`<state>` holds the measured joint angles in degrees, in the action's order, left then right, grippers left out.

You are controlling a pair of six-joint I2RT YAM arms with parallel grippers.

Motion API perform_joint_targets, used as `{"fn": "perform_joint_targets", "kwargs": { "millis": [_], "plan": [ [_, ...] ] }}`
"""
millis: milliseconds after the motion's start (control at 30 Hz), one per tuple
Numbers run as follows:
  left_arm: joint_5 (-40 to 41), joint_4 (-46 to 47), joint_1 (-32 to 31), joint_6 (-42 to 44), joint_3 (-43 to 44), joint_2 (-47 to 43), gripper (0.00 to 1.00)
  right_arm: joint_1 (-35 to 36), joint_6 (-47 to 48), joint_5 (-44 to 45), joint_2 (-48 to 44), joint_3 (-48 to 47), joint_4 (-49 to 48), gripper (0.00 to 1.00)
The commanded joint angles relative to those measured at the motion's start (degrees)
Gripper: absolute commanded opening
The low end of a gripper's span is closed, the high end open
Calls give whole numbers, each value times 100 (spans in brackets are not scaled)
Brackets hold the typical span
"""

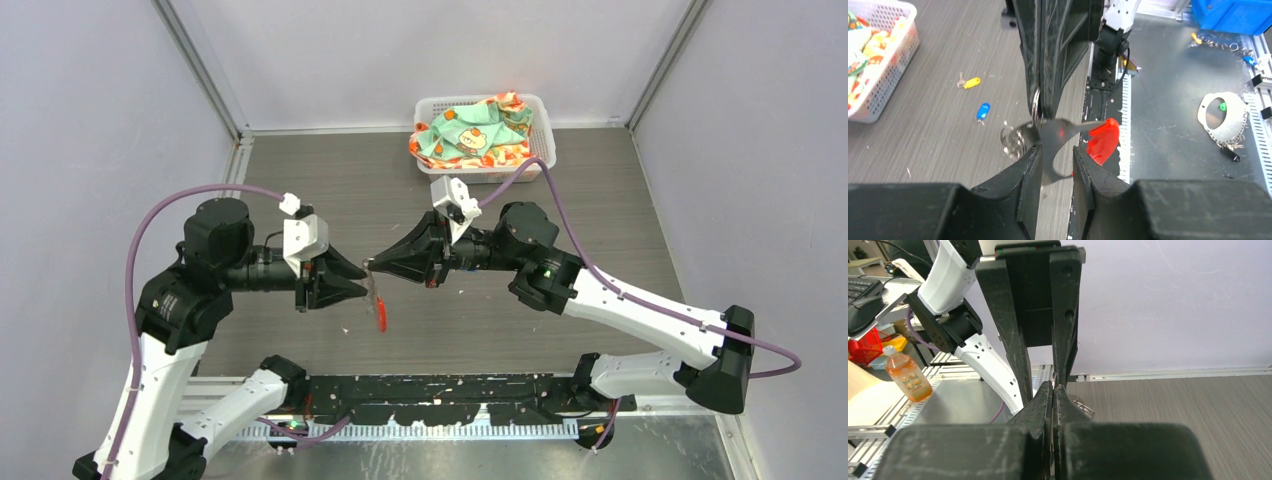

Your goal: Put the keys on the keyring

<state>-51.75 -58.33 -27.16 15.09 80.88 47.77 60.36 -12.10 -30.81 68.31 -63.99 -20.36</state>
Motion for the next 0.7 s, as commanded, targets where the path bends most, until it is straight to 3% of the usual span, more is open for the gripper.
{"fn": "perform_joint_targets", "kwargs": {
  "millis": [0, 267, 533, 667],
  "plan": [
    [-385, 687, -26, -677, 81, -13, 30, -14, -263, -150, 14, 15, -804, 1],
    [-270, 840, -26, -775, -16, -52, 28, -8, -554, -626, 227, -17, -1042, 1],
    [-274, 806, -24, -962, 111, -29, 36, -15, -595, -958, 231, 0, -949, 1],
    [-405, 925, -25, -1073, 62, -83, 25, -7, -551, -925, 223, -15, -915, 1]
  ]
}}
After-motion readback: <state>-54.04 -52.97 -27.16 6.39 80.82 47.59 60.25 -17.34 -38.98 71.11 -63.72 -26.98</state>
